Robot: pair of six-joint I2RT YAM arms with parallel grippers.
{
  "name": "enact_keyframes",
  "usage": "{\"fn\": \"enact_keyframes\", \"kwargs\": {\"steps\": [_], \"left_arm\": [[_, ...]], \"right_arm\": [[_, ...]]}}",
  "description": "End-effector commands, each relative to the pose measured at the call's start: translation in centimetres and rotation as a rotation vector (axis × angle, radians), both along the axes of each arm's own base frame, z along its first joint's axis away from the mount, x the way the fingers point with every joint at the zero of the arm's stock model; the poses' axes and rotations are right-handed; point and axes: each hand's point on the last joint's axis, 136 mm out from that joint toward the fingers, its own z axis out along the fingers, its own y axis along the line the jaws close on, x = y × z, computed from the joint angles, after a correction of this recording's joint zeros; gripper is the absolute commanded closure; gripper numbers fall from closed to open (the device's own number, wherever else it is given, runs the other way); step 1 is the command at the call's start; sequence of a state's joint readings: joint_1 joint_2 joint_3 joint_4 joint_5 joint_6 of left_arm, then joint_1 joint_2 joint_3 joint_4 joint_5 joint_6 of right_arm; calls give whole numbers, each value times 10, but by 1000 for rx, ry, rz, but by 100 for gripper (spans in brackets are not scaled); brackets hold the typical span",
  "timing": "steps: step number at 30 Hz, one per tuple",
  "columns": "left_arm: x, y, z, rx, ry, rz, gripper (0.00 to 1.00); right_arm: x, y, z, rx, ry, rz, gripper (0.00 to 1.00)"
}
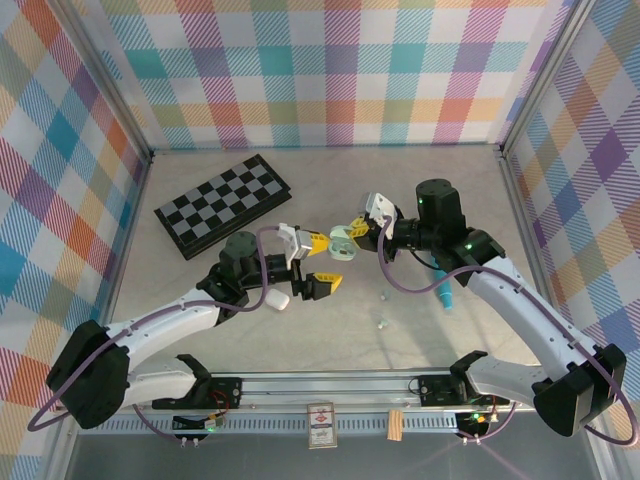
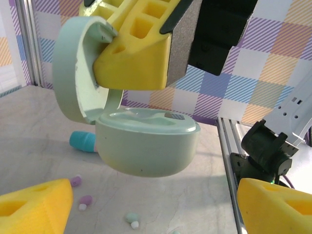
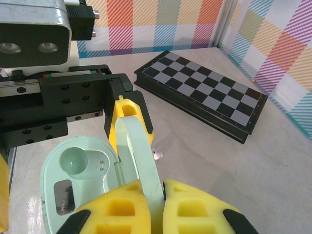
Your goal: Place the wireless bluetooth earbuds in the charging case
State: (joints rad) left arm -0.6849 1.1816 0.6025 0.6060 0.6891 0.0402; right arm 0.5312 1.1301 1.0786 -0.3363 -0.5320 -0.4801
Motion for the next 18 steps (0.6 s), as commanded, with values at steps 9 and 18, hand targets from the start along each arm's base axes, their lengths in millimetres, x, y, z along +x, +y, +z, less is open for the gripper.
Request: {"fn": "enact_keyframes", "kwargs": {"steps": [9, 18], "left_arm": [[-4, -7, 29, -65, -66, -52, 25], [-8, -8, 31, -68, -79, -82, 37]], "right_arm": [[-4, 11, -3, 12, -5, 49, 100], [-8, 14, -8, -13, 20, 83, 100]]}}
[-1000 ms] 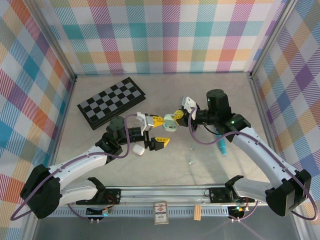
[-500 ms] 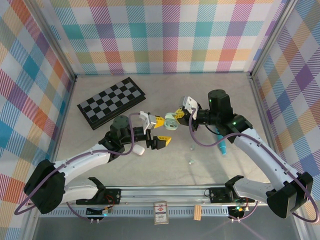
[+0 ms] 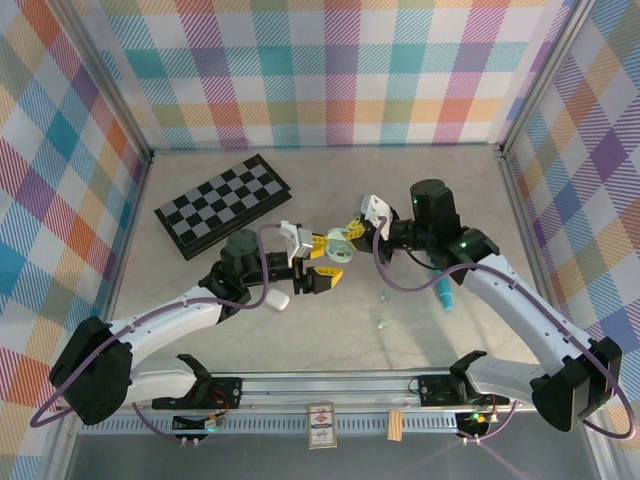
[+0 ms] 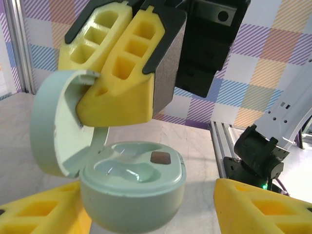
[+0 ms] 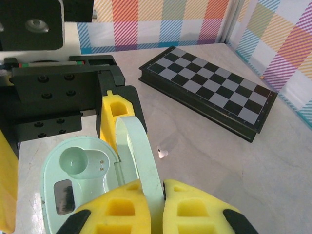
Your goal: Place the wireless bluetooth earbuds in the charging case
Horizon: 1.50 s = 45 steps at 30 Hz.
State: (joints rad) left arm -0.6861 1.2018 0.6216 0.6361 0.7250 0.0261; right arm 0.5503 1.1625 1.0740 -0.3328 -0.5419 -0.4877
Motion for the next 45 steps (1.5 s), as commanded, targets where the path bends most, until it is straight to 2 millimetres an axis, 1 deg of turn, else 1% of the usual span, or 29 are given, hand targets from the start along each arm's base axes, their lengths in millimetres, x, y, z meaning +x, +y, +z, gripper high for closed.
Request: {"fn": "enact_keyframes", "kwargs": {"steps": [1, 6, 11, 15, 20, 22, 25, 27, 30, 33, 35, 38, 39, 40, 42, 45], "left_arm": [[-6, -4, 23, -47, -70, -44, 37], [-5, -4, 22, -45, -71, -40, 37], [-5, -5, 22, -46, -71, -48, 48], [-5, -6, 23, -46, -71, -52, 54], [-4, -6, 22, -45, -70, -48, 53], [-3, -6, 21, -44, -67, -43, 44], [-2, -6, 21, -46, -59, -37, 41], [0, -6, 22, -54, -58, -31, 42], [0, -6, 22, -61, -56, -28, 48], [1, -6, 23, -65, -54, -24, 50], [2, -6, 23, -67, -52, -17, 50], [3, -7, 23, -73, -50, -16, 43], [4, -6, 23, -76, -47, -13, 43], [4, -6, 24, -80, -47, -10, 43], [5, -7, 24, -84, -44, -8, 47], [6, -7, 26, -95, -44, -7, 49]], "right_arm": [[-6, 5, 2, -1, 2, 54, 100], [-6, 7, 2, -2, -1, 58, 100], [-5, 7, 2, -1, 1, 61, 100], [-6, 7, 2, -4, 4, 65, 100], [-5, 7, 3, -3, 2, 62, 100], [-4, 7, 4, 2, -5, 54, 100], [0, 7, 6, 12, -23, 28, 100], [1, 6, 7, 17, -30, 22, 100], [1, 7, 5, 18, -28, 22, 100], [1, 6, 5, 20, -29, 18, 100], [2, 6, 5, 21, -34, 13, 100], [2, 6, 6, 26, -41, 7, 100], [3, 6, 6, 25, -41, 3, 100], [3, 6, 6, 27, -44, 2, 100], [2, 6, 7, 30, -46, 3, 100], [1, 6, 7, 31, -46, 1, 100]]}}
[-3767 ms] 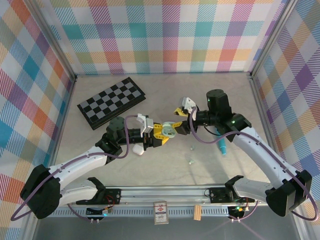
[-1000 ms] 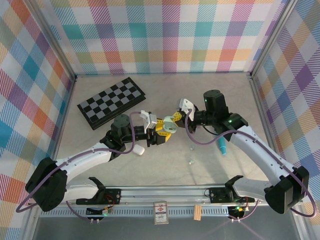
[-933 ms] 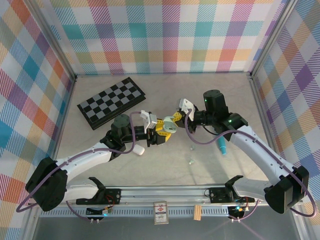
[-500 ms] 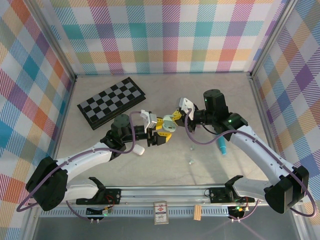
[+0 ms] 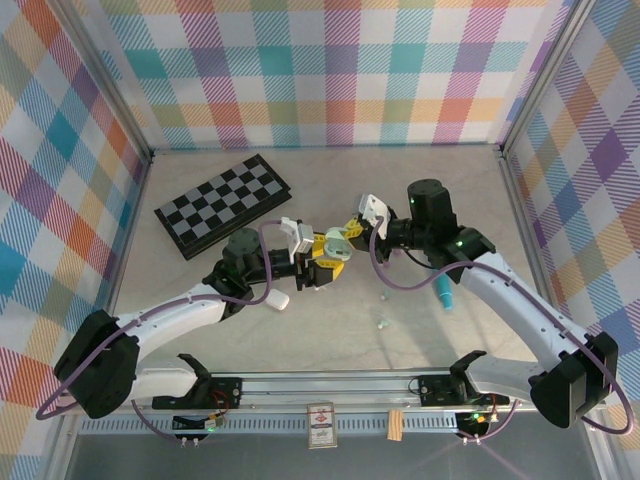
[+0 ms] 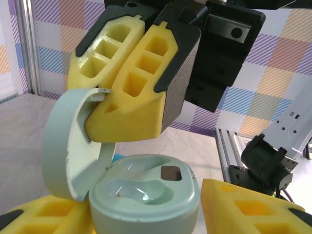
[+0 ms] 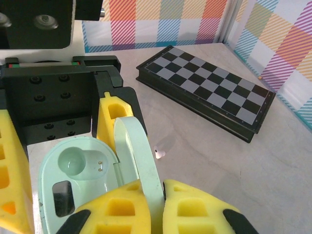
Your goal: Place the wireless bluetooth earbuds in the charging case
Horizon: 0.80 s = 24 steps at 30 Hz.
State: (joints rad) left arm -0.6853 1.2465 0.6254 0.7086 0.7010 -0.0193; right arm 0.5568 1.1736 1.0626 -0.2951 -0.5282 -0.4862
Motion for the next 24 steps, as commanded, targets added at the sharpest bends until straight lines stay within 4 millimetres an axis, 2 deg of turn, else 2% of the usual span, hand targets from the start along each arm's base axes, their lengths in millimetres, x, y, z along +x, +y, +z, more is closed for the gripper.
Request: {"fn": "enact_keyframes", "kwargs": {"steps": [1, 8, 16, 24], "left_arm": [[-4, -3, 25, -70, -65, -32, 49], [-5, -4, 25, -74, -65, -41, 57], [-8, -3, 20, -64, -81, -47, 61], [-16, -2, 19, -62, -136, -78, 62]], "right_arm": [[-4, 2, 9, 29, -32, 9, 100], [-4, 1, 9, 29, -36, 1, 100], [-6, -1, 14, 36, -50, -5, 100], [-14, -3, 22, 57, -57, 10, 70]]}}
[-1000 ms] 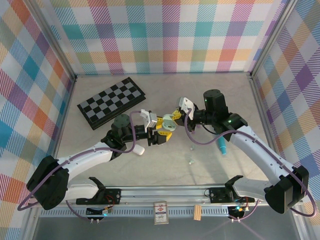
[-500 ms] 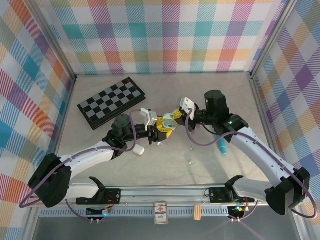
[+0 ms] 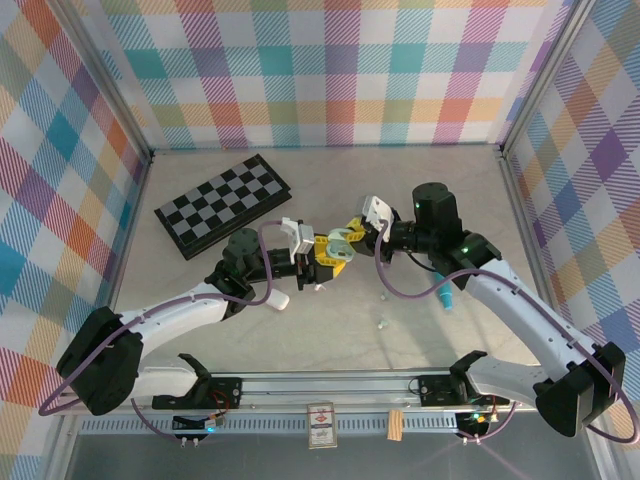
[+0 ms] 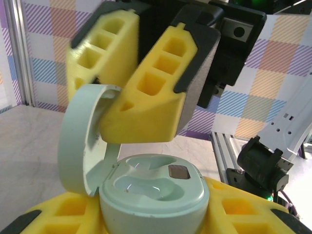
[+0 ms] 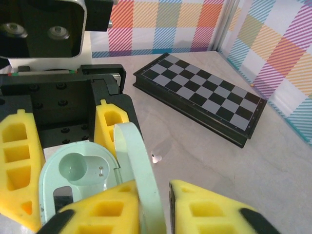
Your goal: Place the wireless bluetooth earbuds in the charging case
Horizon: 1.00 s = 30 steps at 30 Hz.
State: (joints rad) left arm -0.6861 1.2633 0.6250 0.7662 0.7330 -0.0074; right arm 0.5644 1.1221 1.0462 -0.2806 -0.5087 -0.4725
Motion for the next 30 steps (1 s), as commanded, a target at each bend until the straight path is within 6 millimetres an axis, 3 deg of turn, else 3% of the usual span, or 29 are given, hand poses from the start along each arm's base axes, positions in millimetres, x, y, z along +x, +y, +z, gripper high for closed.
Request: {"fn": "enact_keyframes", "kwargs": {"steps": [1, 4, 9, 20, 25, 30], "left_arm": [[-12, 1, 14, -41, -95, -46, 62], [-12, 2, 12, -45, -104, -45, 62], [-6, 6, 6, -44, -106, -24, 62], [17, 36, 10, -41, -125, 82, 63], [26, 48, 11, -42, -128, 121, 63], [31, 57, 15, -57, -135, 149, 63]], "right_arm": [[-9, 2, 12, 39, -23, 29, 63], [-15, 0, 21, 71, -31, 38, 43], [-21, -6, 35, 116, -45, 19, 18], [-21, -29, 27, 154, -60, -114, 7], [-8, -54, 4, 163, 35, -313, 0], [-2, -73, -22, 228, 245, -478, 1]]}}
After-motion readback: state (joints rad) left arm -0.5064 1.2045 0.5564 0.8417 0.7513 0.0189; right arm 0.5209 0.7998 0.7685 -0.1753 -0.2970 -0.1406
